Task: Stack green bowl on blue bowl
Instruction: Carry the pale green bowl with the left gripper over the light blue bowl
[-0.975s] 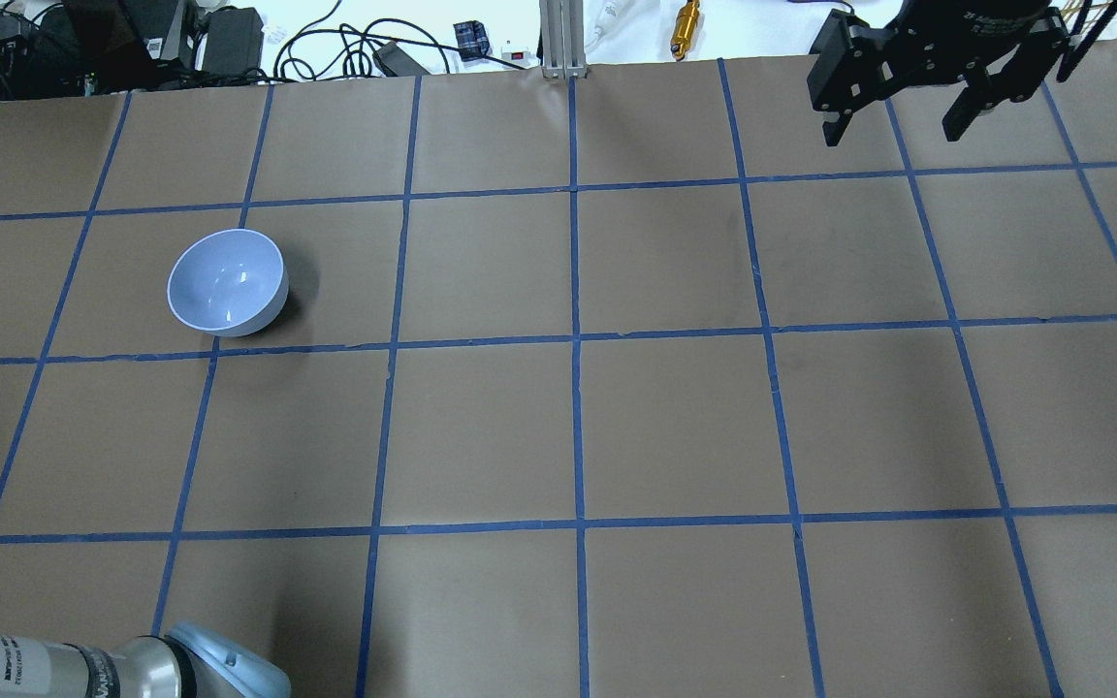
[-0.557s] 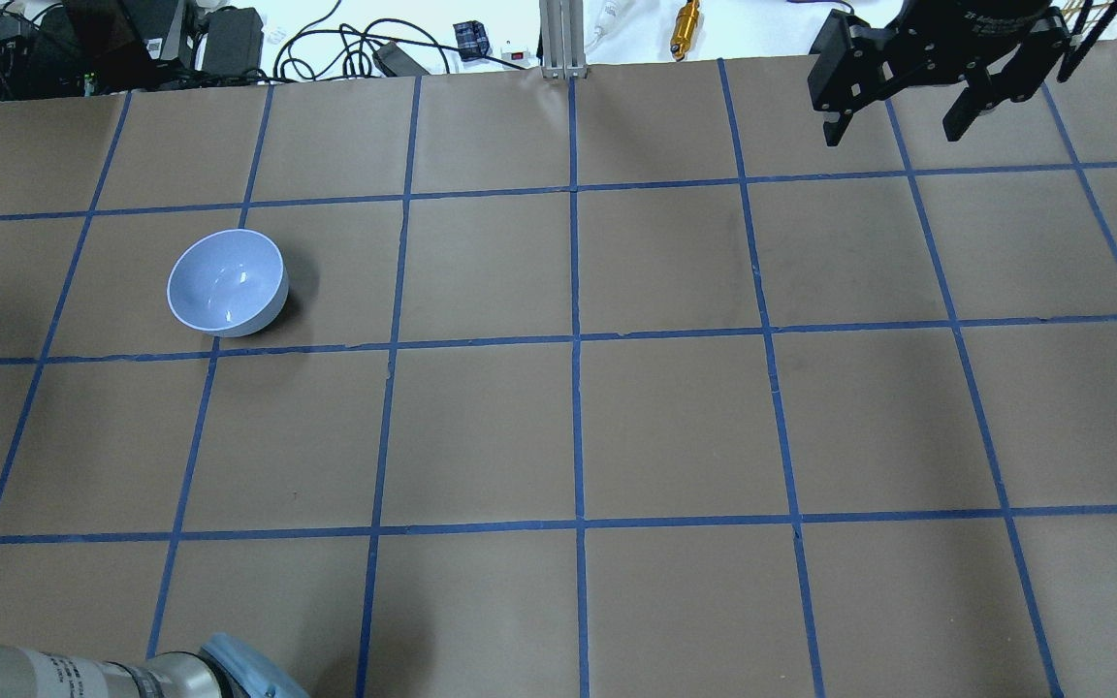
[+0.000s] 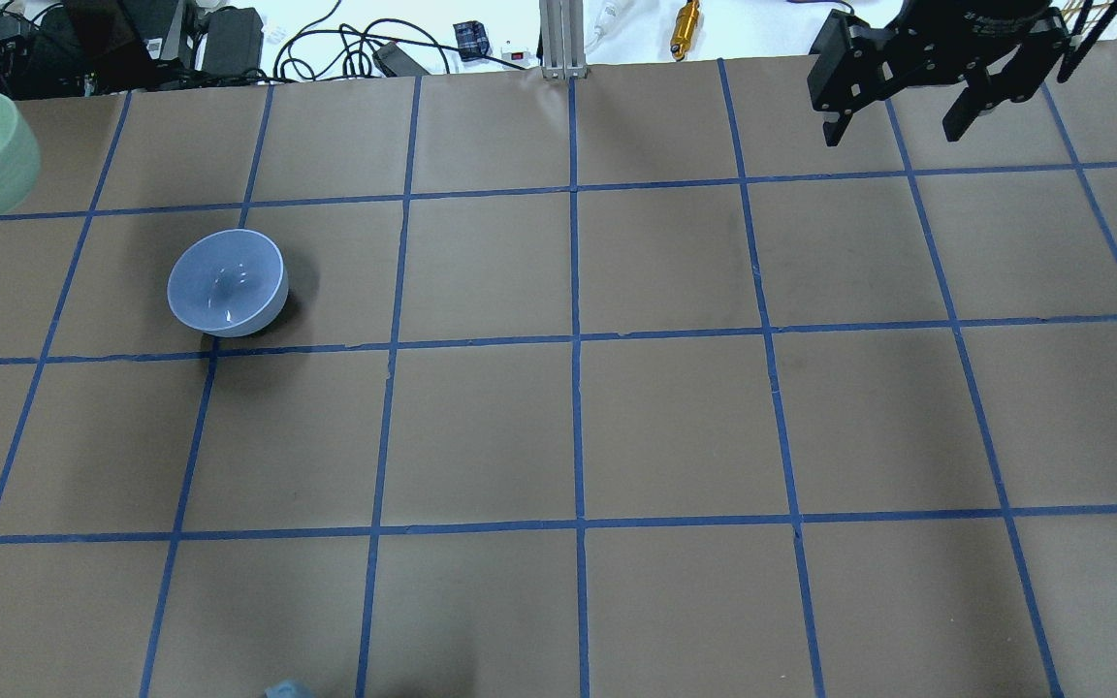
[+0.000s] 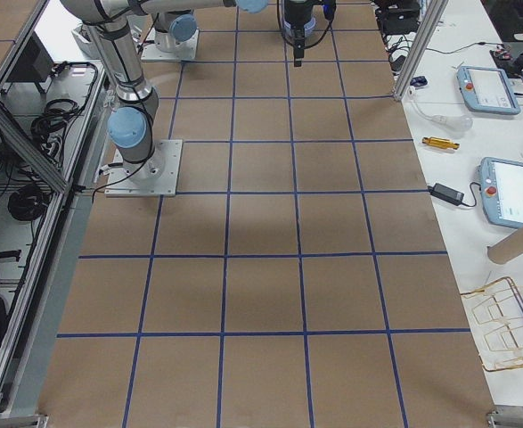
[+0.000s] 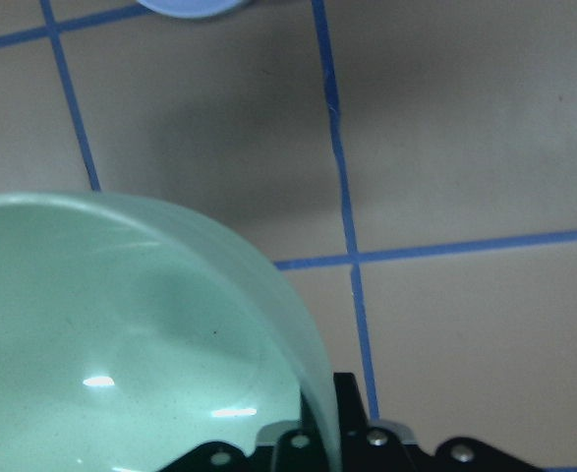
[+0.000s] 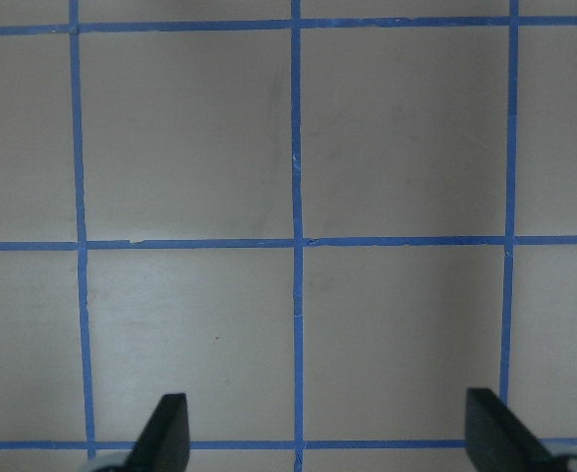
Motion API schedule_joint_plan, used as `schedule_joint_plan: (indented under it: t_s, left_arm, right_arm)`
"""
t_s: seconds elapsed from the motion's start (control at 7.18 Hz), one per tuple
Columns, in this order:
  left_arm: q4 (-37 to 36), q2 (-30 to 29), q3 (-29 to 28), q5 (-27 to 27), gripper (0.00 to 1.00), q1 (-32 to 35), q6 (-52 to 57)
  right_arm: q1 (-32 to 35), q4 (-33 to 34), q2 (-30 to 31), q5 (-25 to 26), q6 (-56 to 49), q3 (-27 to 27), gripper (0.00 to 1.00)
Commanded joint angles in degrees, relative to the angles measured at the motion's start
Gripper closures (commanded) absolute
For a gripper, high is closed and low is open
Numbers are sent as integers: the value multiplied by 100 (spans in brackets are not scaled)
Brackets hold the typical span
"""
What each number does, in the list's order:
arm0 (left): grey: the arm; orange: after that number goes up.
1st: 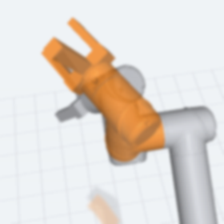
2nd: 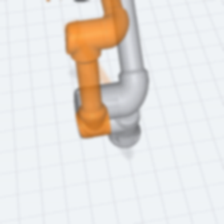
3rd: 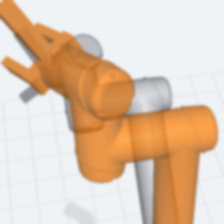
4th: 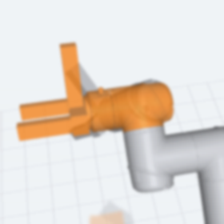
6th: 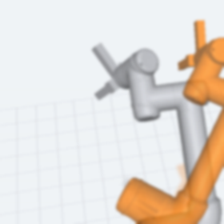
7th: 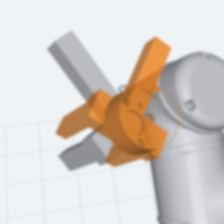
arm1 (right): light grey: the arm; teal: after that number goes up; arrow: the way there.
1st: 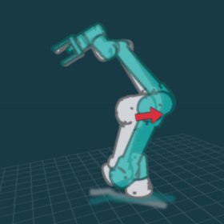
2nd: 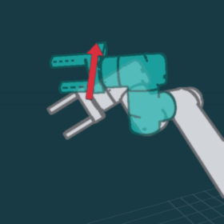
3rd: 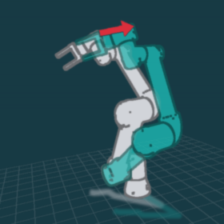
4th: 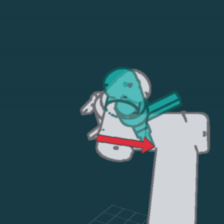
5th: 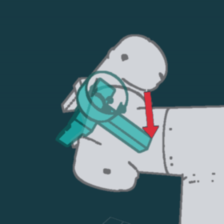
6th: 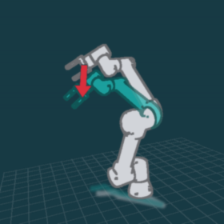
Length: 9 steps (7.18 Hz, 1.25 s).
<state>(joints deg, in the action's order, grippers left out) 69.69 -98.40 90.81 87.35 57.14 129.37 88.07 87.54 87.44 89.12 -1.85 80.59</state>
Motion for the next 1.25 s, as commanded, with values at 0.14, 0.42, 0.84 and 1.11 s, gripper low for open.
schedule_joint_plan:
  t_s: [0.14,0.42,0.84,1.11]
  left_arm:
    - [-636,-30,751,54,100,1087,-1421]
    - [-2055,22,1794,63,100,1194,-1493]
    - [-3045,-108,2546,195,100,1221,-1493]
    - [-3110,-232,2608,221,100,1194,-1502]
  right_arm:
    - [0,0,2,0,-9,0,0]
    - [0,0,-7,0,-9,0,0]
    - [0,0,-7,9,-9,0,0]
    - [0,0,-7,9,-9,0,0]
